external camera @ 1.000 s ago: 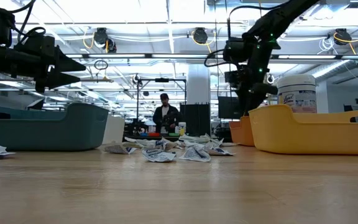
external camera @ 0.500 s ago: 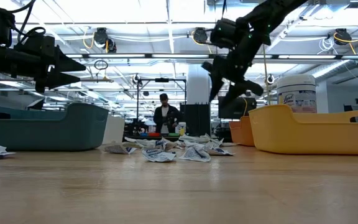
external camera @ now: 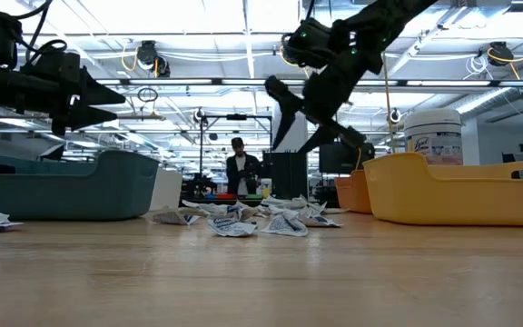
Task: Pick & Place First Aid Supplies
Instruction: Put the antibiotic ointment into the orange bin
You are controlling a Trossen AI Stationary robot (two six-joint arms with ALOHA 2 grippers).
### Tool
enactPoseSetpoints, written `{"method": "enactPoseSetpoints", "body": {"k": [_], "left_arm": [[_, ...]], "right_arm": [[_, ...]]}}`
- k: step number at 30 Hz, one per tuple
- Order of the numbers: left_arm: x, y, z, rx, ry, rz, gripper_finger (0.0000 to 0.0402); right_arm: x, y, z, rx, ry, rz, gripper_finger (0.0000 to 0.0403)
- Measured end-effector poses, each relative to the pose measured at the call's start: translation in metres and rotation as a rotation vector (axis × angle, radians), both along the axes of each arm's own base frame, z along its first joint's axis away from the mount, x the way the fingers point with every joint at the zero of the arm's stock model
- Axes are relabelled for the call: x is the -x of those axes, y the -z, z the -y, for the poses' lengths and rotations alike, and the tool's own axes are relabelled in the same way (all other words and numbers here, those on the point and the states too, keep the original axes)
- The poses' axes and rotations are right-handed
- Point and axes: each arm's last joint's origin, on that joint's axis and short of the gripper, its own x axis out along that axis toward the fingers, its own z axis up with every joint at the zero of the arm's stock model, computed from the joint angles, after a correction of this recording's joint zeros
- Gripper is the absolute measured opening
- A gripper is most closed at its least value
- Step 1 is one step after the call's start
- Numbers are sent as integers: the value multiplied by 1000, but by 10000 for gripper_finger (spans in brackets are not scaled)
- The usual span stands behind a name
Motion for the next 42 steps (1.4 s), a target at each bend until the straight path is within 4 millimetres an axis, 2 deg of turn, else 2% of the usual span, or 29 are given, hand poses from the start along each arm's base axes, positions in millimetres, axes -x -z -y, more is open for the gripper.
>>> {"method": "enactPoseSetpoints", "body": {"k": [5,12,15,20,23,31,39,42], "left_arm": [[0,0,0,0,0,0,306],[0,0,0,0,0,0,306],[0,0,0,0,1,0,306],[0,0,0,-2,0,2,306],[0,0,0,0,0,0,306],[0,0,0,0,0,0,306],[0,0,0,-1,0,1,306],[0,0,0,0,0,0,306]], "right_arm": [[-15,18,0,-15,-13,-49,159],[-47,37,6,-8,-65,-66,159],[-54,44,7,-5,-97,-92,159],[-57,54,4,15,-144,-116,159],[-51,59,2,-5,-151,-178,159],[-52,59,0,-4,-192,-175,159],[-60,82,-8,-14,-217,-202,159],[-60,85,-10,-13,-218,-213,152]]}}
